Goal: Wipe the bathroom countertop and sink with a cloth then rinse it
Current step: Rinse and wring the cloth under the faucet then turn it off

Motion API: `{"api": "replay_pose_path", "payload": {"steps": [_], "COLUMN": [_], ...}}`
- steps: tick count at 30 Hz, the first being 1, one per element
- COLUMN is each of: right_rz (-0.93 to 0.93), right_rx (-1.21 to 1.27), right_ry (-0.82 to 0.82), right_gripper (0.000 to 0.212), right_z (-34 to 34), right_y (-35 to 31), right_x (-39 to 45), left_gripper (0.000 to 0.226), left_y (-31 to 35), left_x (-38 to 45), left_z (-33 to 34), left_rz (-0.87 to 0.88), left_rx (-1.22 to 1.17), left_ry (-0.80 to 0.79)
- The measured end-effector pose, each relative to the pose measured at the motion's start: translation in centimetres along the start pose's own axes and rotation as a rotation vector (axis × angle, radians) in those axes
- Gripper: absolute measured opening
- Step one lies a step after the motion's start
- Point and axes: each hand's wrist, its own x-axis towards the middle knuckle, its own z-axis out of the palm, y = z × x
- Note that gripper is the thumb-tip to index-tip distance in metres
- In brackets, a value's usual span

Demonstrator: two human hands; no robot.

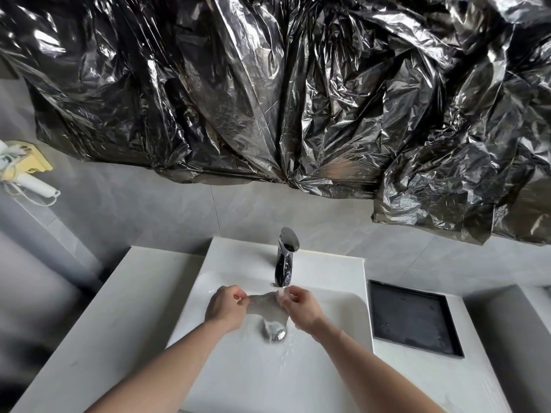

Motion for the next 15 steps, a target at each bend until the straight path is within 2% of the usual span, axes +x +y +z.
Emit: {"api": "replay_pose_path", "payload": {"steps": [2,6,8,10,12,15], "right_rz": [-0.02,-0.053,-0.071,-0.067,-0.064,-0.066], "right_rx": [-0.004,0.044,0.082,0.121,0.153,0.135], "right_ry": [-0.007,-0.11,-0.148,-0.13,-0.09,-0.018], "right_gripper": [0.039,0.056,0.059,0.054,0.037,0.022], "right_z": [0.2,-0.3,-0.6,-0.8,-1.0,-1.4], "right_y": [-0.5,-1.8,-2.5,-2.6,-2.2,-0.5], "right_x": [-0.3,-1.5,-2.2,-2.5,-2.7,-1.9], "left_gripper": [0.012,0.031,0.035,0.027,0.017,0.026], "left_y": [-0.1,0.7,1.6,2.4,3.2,3.8], "left_x": [-0.1,-0.8,-1.2,-1.4,-1.5,-1.5], "left_z": [0.2,1.3,1.9,2.4,2.5,2.6], "left_rz": [0.014,0.124,0.152,0.143,0.125,0.1], "left_rx": [0.007,-0.095,-0.121,-0.167,-0.197,-0.252], "left_ry": [-0.027,-0.243,-0.297,-0.274,-0.223,-0.181]}}
